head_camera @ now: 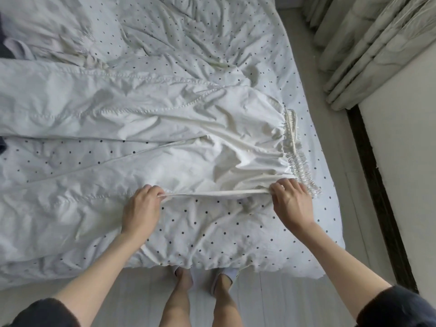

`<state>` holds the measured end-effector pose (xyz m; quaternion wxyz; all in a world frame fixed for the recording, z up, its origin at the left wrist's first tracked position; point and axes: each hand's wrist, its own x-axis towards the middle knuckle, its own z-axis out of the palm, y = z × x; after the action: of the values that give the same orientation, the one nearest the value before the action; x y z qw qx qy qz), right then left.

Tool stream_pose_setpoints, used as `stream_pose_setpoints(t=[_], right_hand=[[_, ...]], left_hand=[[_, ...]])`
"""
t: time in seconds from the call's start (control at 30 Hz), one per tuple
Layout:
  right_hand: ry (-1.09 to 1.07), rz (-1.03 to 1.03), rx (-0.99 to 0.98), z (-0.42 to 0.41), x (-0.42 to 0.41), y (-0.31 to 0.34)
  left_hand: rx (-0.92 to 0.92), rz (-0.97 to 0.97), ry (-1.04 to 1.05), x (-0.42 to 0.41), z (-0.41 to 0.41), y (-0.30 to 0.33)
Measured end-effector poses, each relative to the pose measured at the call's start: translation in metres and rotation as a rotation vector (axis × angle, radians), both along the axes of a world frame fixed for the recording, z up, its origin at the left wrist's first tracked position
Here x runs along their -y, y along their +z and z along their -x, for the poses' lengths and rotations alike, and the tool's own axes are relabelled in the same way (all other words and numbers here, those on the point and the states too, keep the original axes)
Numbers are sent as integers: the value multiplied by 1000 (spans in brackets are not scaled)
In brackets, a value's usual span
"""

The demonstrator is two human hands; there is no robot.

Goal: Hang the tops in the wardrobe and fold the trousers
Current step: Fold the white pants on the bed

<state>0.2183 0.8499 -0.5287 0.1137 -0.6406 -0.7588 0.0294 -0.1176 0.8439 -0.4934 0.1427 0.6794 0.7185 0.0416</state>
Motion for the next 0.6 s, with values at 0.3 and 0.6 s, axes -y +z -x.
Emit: stream_pose_setpoints(t=[0.3,0.6], right_hand=[[-208,-74,13,27,-105,75],[-408,6,120,42,-230,75]], left_hand=[[190,-298,84,-125,40,74],[206,-273,-92,-284,61,67]])
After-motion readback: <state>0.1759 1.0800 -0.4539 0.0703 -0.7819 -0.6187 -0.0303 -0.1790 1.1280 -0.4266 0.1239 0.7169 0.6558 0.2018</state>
